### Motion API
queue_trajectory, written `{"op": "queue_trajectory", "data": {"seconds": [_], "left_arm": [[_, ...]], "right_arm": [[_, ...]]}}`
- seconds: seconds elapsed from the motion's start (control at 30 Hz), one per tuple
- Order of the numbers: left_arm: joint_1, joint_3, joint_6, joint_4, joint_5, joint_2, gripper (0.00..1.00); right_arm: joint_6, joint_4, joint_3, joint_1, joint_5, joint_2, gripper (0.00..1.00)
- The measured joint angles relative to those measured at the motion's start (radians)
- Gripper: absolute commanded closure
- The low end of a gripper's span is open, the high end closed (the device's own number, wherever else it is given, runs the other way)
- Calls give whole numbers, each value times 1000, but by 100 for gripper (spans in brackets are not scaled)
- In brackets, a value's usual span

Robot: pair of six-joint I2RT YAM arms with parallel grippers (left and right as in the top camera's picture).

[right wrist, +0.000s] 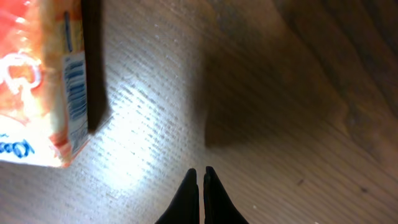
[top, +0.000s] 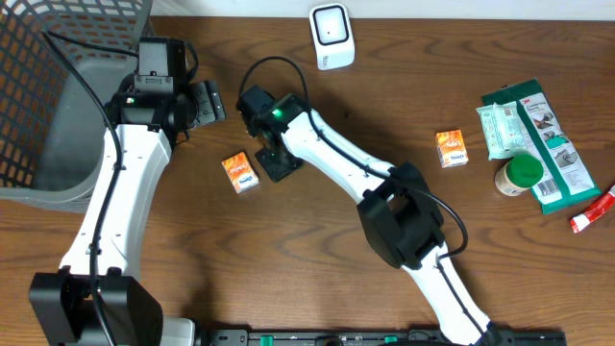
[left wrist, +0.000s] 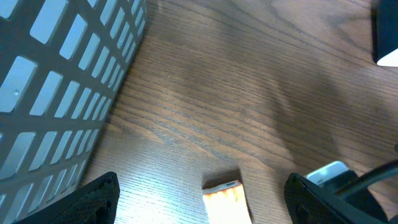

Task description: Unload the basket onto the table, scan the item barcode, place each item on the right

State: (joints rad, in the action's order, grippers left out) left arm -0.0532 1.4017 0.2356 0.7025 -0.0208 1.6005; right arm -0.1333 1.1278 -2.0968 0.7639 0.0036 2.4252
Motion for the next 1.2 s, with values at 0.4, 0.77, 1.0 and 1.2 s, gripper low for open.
{"op": "queue_trajectory", "data": {"seconds": [0.4, 0.77, 1.0, 1.2], "left_arm": [[0, 0, 0, 0, 0, 0, 14], [0, 0, 0, 0, 0, 0, 14], [0, 0, 0, 0, 0, 0, 14], [0, 0, 0, 0, 0, 0, 14]], "right_arm": [[0, -188, 261, -9, 47, -208, 98], [-3, -789, 803, -5, -41, -538, 85], [3, -926, 857, 53, -55, -491, 46], [18, -1027, 858, 169, 64, -484, 43]]}}
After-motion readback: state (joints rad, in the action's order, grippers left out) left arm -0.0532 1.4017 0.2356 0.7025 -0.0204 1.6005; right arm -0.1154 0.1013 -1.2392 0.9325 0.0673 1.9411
